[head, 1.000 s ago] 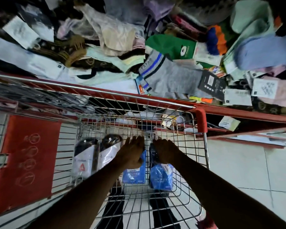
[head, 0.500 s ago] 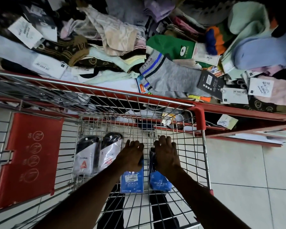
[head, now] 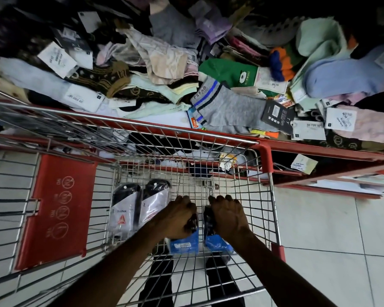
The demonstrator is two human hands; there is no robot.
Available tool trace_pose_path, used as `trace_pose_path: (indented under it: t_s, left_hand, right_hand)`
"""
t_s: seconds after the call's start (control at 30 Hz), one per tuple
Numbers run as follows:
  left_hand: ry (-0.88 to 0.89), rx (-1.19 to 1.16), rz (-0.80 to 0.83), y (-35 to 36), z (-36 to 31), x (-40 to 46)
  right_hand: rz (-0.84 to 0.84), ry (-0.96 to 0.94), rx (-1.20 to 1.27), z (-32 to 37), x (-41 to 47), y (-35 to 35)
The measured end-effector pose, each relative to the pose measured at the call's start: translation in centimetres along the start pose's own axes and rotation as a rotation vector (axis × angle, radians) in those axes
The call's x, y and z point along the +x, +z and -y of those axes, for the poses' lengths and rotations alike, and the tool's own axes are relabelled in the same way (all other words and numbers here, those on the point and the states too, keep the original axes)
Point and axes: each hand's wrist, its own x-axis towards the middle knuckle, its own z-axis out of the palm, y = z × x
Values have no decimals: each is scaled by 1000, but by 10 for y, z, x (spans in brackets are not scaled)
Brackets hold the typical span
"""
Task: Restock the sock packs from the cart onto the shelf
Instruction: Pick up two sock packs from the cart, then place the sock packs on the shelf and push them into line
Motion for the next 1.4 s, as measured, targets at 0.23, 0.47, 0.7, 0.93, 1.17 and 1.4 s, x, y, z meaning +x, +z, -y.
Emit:
trace_pose_path:
  t_s: [0.23, 0.47, 0.7, 0.93, 1.17, 1.4]
  left_hand:
    - [-58, 82, -100, -7, -27, -33]
    - [-151, 238, -464, -83, -48, -73]
    - [-160, 434, -741, -227, -89, -125]
    - [-136, 632, -985, -352, -139, -173]
    - [-81, 774, -1115, -436, -180, -211]
    - [-20, 816, -1174, -496, -204, -217]
  right_hand:
    - [-155, 14, 85, 9, -25, -17]
    - [-501, -31, 123, 13, -57, -96]
    - [-764, -68, 27, 22, -98, -227]
    - [-1042, -73, -54, 29, -142, -347]
    - [-1280, -98, -82, 30, -199, -437]
    - [-1450, -71, -128, 18, -217, -497]
